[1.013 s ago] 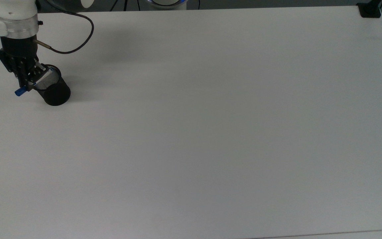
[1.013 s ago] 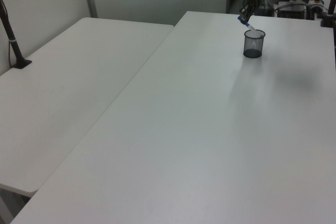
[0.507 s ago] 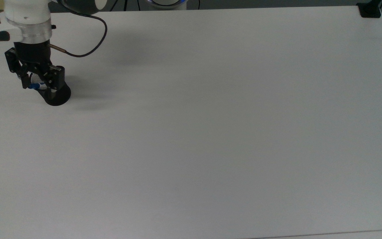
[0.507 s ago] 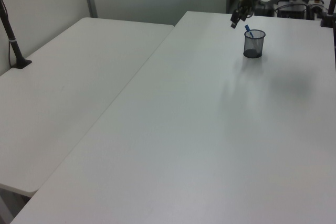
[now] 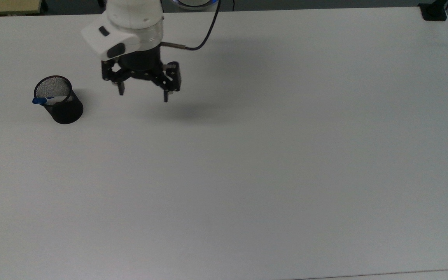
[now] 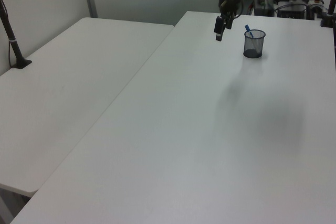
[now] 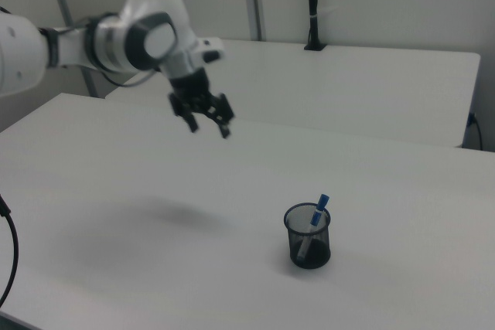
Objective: Insert the marker
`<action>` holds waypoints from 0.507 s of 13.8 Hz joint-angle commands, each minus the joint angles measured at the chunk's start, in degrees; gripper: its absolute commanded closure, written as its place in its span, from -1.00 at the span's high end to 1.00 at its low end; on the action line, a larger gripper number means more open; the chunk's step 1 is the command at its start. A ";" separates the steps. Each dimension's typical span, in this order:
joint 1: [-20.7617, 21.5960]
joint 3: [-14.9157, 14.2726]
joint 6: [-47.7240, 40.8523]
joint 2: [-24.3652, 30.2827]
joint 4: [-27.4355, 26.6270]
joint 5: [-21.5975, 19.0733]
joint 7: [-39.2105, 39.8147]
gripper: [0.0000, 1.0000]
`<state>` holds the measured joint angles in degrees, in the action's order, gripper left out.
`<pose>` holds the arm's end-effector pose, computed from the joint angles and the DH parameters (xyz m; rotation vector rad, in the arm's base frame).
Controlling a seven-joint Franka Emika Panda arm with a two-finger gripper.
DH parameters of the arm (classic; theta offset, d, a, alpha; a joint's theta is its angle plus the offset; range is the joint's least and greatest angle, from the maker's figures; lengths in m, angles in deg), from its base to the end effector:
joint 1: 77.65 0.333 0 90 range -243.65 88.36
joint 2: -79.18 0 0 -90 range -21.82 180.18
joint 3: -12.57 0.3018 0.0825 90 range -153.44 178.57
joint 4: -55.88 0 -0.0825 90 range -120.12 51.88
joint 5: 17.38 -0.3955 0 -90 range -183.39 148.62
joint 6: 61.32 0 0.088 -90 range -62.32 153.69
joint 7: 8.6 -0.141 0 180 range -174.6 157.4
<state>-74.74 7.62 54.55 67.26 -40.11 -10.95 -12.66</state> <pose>0.6509 -0.0300 0.4419 3.0133 -0.0925 0.2138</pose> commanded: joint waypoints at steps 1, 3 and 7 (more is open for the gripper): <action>6.22 -0.76 -11.42 5.84 1.25 -0.11 0.53 1.00; 7.99 -0.94 -15.82 8.92 1.16 -0.11 2.20 1.00; 8.18 -1.46 -20.93 12.37 1.07 -3.42 1.33 1.00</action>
<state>-66.61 7.61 35.46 78.00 -37.77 -11.09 -12.26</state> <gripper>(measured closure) 0.000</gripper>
